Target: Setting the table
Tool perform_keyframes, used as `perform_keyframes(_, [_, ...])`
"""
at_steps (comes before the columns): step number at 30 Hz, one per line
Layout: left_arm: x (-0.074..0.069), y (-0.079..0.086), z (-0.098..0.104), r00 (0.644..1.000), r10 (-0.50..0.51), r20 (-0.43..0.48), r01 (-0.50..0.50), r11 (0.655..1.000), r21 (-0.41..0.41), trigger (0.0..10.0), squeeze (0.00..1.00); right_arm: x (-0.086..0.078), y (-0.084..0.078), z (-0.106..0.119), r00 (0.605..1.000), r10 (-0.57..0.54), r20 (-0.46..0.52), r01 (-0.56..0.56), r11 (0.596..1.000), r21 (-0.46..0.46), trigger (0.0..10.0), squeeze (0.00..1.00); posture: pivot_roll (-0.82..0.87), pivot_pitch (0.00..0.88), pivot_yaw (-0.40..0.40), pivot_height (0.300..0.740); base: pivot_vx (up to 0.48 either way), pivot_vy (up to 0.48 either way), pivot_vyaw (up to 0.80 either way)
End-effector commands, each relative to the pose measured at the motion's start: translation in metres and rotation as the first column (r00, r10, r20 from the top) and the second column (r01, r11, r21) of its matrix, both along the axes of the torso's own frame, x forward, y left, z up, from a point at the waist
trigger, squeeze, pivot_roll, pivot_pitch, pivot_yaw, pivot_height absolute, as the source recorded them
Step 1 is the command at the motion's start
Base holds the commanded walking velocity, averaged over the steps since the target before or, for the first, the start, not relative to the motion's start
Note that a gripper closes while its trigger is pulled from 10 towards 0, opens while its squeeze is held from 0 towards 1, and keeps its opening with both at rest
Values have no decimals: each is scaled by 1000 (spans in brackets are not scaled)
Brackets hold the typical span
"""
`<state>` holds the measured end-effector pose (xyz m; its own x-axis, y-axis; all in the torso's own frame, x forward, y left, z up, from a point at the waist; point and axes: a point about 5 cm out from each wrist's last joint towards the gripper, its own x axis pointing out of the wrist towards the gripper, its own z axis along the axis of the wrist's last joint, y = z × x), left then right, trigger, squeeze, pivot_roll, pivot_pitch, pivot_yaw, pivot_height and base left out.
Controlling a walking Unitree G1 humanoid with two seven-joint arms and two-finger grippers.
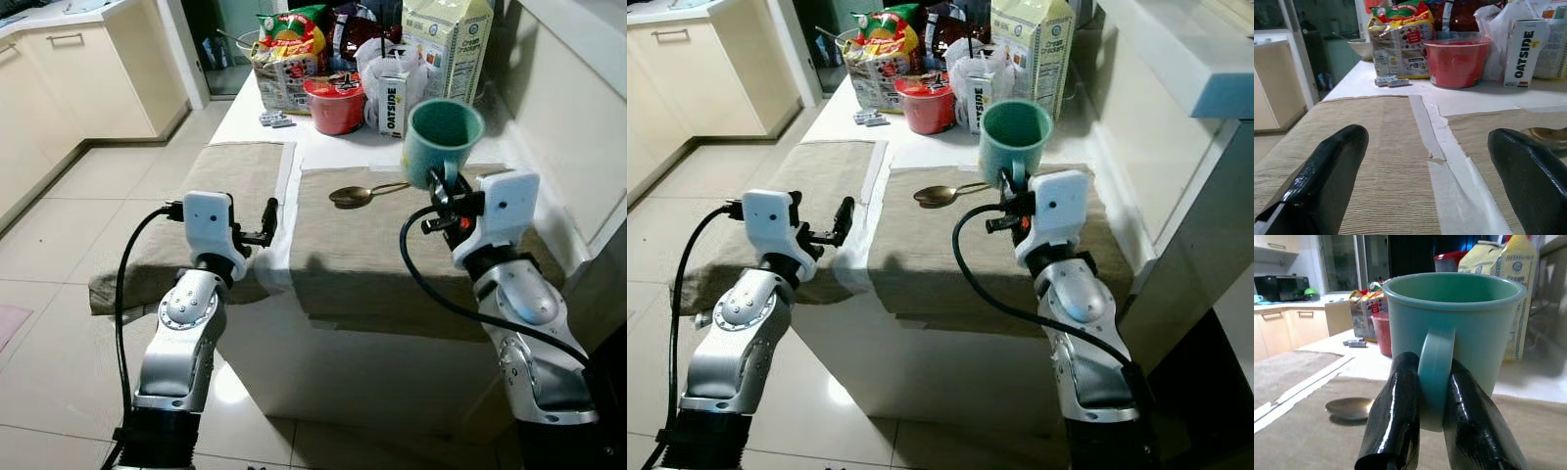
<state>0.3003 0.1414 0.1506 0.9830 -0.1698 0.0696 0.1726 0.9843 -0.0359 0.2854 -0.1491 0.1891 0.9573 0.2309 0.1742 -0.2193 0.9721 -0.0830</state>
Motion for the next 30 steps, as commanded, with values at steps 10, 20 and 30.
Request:
perform_keyframes(10, [-32,-10,1,930,-348,-119,341,937,-76,10000,0,9,1,-1,999,32,12,-32,999,-8,0,0,-226,0,124,740,0,0,0])
perform_keyframes(20, [-54,-13,24,870,-491,-52,472,858,-201,10000,0,25,-2,-7,999,41,-8,-41,999,-1,0,0,-174,0,106,740,0,0,0])
perform_keyframes(30, [-68,-10,40,866,-499,26,494,846,-199,10000,0,31,-1,-16,998,58,-23,-58,998,9,0,0,-160,0,100,740,0,0,0])
